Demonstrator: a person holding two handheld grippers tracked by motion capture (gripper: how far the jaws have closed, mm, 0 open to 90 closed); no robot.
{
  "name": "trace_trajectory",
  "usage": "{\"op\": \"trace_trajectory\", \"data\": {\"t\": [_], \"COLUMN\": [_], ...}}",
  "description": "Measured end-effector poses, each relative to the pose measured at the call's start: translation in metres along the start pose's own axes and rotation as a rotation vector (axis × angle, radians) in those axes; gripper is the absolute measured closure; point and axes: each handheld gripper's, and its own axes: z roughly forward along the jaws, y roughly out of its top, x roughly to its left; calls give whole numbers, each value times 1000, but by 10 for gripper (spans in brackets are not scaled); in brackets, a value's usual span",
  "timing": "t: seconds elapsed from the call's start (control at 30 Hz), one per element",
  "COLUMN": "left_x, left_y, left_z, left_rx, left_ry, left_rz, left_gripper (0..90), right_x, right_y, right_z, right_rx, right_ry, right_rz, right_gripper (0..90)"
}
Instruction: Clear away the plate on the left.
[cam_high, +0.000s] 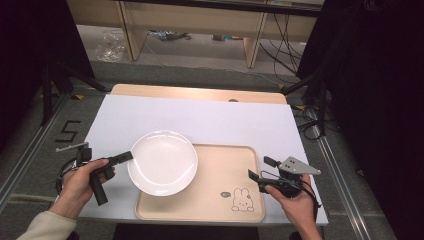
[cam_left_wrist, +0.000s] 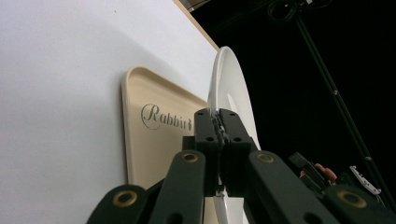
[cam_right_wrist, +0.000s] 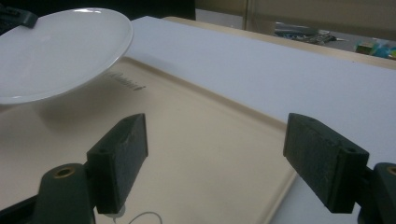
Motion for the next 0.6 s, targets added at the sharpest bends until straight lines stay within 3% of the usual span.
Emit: {"op": "trace_trajectory", "data": {"t": [0.6], "left_x": [-4], "left_y": [-2], "left_z": [6], "left_rx": [15], "left_ry": [-5], "left_rz": [1], "left_gripper": [868], "right_x": [0], "right_y": [0], "right_z": [0], "right_rx": [4], "right_ry": [5], "right_rz": [3], "right_gripper": [227]}}
